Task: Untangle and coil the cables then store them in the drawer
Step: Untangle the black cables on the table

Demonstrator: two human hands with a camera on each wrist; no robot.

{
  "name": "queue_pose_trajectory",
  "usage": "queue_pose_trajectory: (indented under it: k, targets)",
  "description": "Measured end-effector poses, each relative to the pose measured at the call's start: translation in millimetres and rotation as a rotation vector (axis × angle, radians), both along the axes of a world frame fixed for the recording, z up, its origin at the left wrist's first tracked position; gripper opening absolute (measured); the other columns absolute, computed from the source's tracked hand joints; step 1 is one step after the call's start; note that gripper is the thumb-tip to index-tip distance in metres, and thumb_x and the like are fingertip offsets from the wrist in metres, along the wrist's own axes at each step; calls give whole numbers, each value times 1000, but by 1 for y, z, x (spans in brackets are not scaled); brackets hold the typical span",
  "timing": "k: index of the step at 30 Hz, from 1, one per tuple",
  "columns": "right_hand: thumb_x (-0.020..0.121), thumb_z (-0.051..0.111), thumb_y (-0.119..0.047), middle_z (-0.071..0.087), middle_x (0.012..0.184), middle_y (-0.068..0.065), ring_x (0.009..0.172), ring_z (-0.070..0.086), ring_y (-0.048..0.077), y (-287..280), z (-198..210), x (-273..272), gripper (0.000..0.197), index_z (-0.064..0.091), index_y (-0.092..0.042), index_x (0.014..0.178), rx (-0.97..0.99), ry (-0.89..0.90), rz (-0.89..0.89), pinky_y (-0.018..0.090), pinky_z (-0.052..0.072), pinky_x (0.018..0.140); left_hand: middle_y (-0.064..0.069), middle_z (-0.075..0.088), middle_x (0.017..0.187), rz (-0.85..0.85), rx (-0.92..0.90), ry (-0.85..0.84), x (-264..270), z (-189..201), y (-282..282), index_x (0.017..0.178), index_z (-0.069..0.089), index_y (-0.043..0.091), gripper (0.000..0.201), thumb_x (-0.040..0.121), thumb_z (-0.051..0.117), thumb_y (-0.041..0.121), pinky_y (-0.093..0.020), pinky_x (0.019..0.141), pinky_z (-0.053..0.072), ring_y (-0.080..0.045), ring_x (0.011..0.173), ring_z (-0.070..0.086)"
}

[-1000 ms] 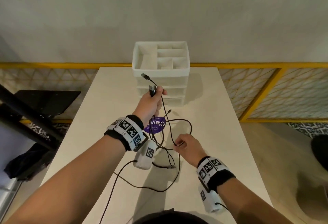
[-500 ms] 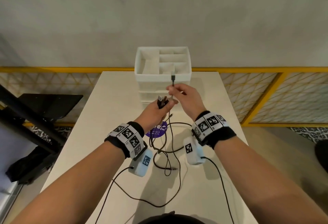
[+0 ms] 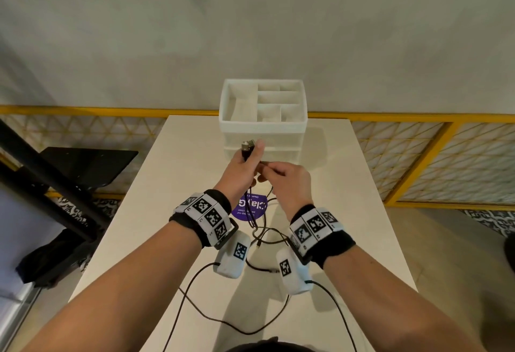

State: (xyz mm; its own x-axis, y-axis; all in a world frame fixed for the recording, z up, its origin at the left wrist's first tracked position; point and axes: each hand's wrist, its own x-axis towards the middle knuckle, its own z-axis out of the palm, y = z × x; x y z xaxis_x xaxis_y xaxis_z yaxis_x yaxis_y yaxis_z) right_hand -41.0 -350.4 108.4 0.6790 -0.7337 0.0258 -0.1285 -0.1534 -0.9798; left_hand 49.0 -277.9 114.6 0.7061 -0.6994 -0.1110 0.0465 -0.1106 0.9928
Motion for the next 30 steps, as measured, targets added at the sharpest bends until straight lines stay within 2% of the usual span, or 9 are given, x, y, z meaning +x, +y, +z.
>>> queue_pose_trajectory:
  k: [4,8,11,14,17,21,25,28,30]
  targets:
    - [86,61,-15,75,78,1,75,69,13,6,-4,1,18,76,-16,96,-46,-1,13,24,55,76,0,54,78,25,50,-23,-3,3,-2,111,52,16,43,89,51,54,-26,62,42,-14,68,49]
    - [93,49,-19,68,110,-1,93,60,2,11,-9,2,28,64,-15,117,-112,25,115,14,46,88,1,58,85,69,48,-44,1,5,-2,114,55,13,50,90,47,56,-35,77,46,-17,82,56]
    - [86,46,-25,58,131,5,121,54,17,20,-16,5,56,35,-19,141,172,35,291,39,40,108,7,47,68,108,-26,-42,1,13,-4,88,54,13,41,93,44,52,-31,72,42,-10,63,47]
    - [96,45,-21,65,104,5,102,64,15,30,-18,12,48,30,-17,142,212,64,356,39,46,101,7,41,61,137,-35,-96,-1,27,-8,74,44,18,41,95,39,52,-25,62,35,-9,56,38]
    - [101,37,-25,51,63,-7,54,51,7,34,-18,12,29,50,-9,121,169,45,306,27,47,64,5,35,57,144,-173,14,3,47,-11,76,42,19,33,97,41,45,-27,65,44,-9,53,37]
    - [97,39,-45,48,56,-12,53,43,9,26,-24,0,33,55,-20,82,-21,32,200,32,40,60,7,27,58,217,-345,199,21,64,-7,82,42,19,26,95,48,40,-23,51,42,-7,46,30]
    - [96,33,-50,42,65,-9,61,40,9,7,-19,-7,39,49,-20,76,31,-24,91,32,40,66,4,38,59,376,-389,291,36,57,8,84,47,15,22,97,48,33,-26,58,53,-8,49,42]
    - [98,33,-47,39,66,-8,61,35,9,-6,-6,-5,37,47,-20,76,24,-83,93,28,34,64,-3,56,75,418,-197,266,36,30,24,91,53,11,22,92,57,33,-32,73,59,-14,67,61]
    - [98,34,-46,39,64,-11,59,35,8,-14,7,-2,36,48,-21,76,-43,-79,132,26,32,63,-8,63,101,467,-23,235,37,9,33,115,52,8,48,82,69,39,-35,79,58,-19,88,64]
